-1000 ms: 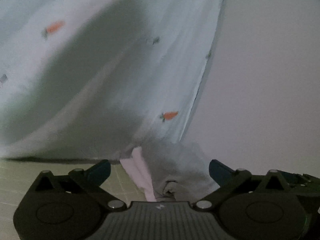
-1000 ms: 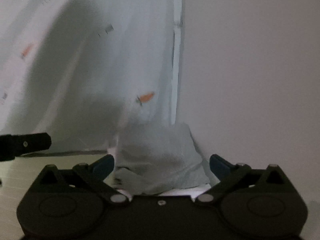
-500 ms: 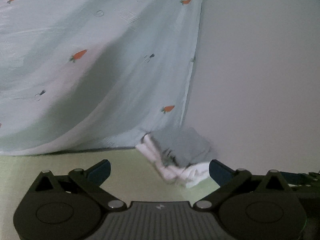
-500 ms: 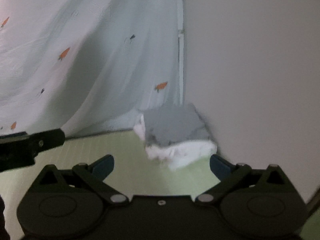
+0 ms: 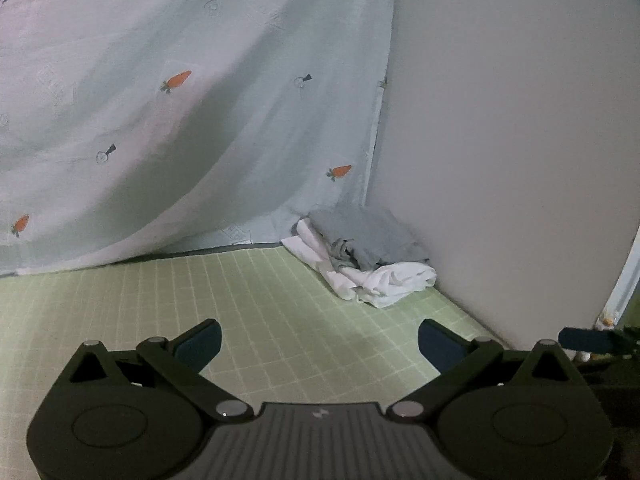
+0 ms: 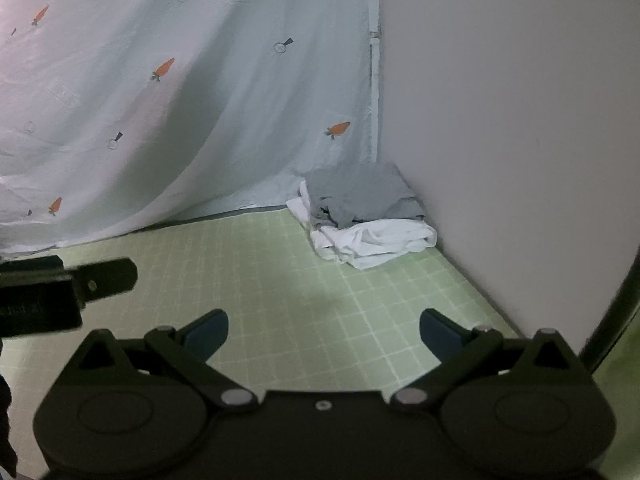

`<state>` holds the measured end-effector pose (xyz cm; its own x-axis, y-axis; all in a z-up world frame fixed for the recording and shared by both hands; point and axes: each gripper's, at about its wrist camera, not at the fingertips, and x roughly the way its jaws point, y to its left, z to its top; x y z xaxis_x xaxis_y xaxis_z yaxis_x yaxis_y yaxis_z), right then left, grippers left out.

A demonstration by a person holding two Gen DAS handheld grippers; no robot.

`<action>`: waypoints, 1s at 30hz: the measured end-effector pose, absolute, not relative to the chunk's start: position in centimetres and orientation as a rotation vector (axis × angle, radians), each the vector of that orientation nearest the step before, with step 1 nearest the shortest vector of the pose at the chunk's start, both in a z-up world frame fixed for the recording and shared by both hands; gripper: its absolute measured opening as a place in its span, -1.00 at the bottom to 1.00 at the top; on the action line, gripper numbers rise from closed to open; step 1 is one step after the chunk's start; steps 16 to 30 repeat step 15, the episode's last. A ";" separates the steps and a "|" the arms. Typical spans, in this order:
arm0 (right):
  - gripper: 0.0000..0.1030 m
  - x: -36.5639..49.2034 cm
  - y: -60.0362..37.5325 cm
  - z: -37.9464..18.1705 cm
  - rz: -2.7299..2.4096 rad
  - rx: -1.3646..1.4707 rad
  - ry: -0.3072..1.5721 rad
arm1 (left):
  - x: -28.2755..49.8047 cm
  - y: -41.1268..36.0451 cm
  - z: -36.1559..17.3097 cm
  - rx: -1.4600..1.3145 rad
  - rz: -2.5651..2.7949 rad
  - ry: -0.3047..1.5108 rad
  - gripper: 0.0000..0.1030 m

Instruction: Fold clothes

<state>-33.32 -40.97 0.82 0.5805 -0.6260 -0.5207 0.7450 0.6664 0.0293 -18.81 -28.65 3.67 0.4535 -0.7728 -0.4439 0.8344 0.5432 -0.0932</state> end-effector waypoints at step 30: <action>1.00 -34.1 -39.3 0.6 -0.826 0.273 0.508 | -20.4 -27.5 3.5 0.157 -1.035 0.455 1.00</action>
